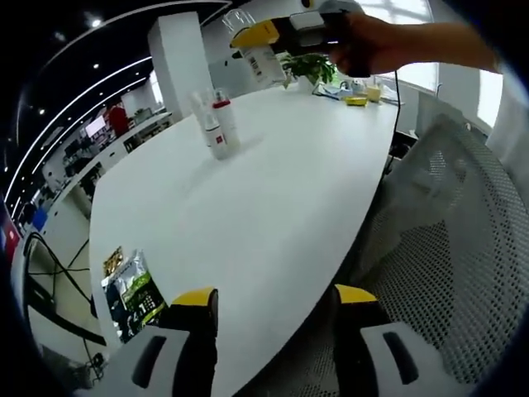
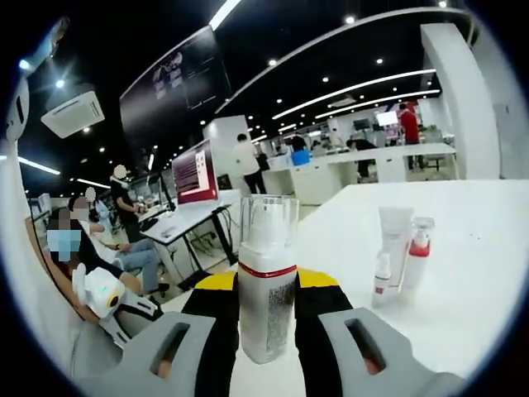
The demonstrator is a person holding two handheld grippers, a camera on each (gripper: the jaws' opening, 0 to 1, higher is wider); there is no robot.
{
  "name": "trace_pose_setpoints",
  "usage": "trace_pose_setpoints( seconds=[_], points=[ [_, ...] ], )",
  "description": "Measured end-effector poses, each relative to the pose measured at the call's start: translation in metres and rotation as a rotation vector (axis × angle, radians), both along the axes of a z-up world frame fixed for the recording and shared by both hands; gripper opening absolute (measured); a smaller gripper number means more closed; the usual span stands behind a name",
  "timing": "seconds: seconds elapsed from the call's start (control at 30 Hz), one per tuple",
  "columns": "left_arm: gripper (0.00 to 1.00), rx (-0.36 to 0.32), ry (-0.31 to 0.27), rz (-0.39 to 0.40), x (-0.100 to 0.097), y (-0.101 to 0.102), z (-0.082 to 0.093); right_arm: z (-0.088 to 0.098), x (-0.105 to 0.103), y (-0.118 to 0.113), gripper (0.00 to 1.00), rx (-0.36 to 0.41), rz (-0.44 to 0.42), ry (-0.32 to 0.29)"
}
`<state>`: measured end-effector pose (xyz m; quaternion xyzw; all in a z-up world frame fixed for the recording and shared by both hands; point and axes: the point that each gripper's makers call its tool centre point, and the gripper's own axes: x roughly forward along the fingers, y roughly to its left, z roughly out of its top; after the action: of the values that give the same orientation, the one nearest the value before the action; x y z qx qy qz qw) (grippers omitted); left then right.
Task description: Arrange the skincare products in the storage area until every visible bottle or jar stands upright without overlapping.
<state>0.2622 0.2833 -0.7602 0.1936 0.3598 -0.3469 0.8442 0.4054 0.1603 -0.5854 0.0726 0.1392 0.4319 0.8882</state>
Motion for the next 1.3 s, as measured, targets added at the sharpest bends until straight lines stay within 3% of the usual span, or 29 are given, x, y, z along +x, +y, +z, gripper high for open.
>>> trace_pose_setpoints(
  seconds=[0.27,0.57,0.83,1.13,1.3],
  points=[
    [0.56,0.008,0.007,-0.002,-0.001,0.001,-0.002,-0.01,0.02,-0.008,0.22,-0.022,-0.027,0.0],
    [0.54,0.032,0.03,-0.005,-0.004,0.004,-0.008,-0.033,0.043,-0.019,0.22,-0.031,-0.075,0.037],
    [0.52,0.035,0.033,0.003,-0.005,0.005,-0.007,-0.06,0.051,-0.025,0.22,-0.064,-0.09,0.076],
    [0.5,0.051,0.062,-0.009,-0.009,0.006,-0.012,-0.08,0.071,-0.037,0.22,-0.082,-0.143,0.057],
    [0.5,0.056,0.062,-0.016,-0.009,0.006,-0.013,-0.09,0.087,-0.049,0.22,-0.113,-0.181,0.0]
  ],
)
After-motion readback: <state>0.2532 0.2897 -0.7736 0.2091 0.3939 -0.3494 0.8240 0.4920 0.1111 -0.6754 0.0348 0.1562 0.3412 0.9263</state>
